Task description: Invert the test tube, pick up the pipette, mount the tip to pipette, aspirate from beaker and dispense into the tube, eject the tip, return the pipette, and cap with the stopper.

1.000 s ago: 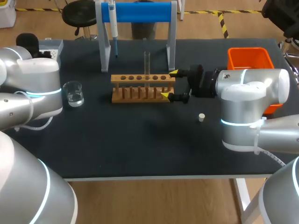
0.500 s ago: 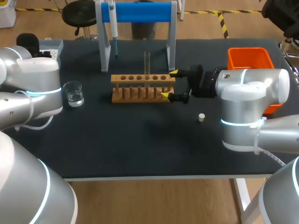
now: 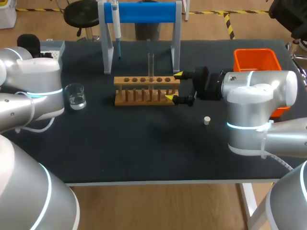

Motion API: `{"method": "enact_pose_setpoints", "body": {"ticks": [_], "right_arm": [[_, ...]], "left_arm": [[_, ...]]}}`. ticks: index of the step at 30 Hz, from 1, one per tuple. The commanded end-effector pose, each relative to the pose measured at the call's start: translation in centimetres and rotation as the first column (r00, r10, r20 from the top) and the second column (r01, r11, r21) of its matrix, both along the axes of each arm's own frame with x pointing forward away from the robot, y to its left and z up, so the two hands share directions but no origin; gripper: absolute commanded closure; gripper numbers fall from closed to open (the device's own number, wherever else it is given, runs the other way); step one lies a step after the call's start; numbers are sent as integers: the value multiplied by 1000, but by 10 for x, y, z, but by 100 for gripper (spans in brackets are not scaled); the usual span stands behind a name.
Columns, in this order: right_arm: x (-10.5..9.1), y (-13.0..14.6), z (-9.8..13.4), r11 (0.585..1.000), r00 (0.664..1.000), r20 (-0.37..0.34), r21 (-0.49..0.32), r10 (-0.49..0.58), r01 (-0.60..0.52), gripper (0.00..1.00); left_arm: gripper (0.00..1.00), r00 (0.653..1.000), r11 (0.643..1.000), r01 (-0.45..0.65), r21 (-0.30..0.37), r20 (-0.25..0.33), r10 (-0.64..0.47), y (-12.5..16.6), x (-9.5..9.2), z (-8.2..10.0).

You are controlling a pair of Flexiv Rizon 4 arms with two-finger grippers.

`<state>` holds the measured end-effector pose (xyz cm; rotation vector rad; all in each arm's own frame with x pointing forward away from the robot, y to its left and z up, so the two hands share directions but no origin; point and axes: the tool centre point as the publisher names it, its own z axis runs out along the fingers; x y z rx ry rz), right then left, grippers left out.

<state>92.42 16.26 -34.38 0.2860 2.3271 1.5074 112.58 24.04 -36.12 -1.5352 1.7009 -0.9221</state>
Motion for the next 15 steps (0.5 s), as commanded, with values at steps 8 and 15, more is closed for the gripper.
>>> {"method": "enact_pose_setpoints", "body": {"ticks": [8,15], "right_arm": [[-1,0,0,1000,1000,1,-1,-3,3,0],[-1,0,0,1000,1000,1,-1,-3,3,0]], "left_arm": [[60,1000,1000,5,4,-3,-5,1,3,-1],[61,1000,1000,8,5,-3,-8,0,4,-1]]}}
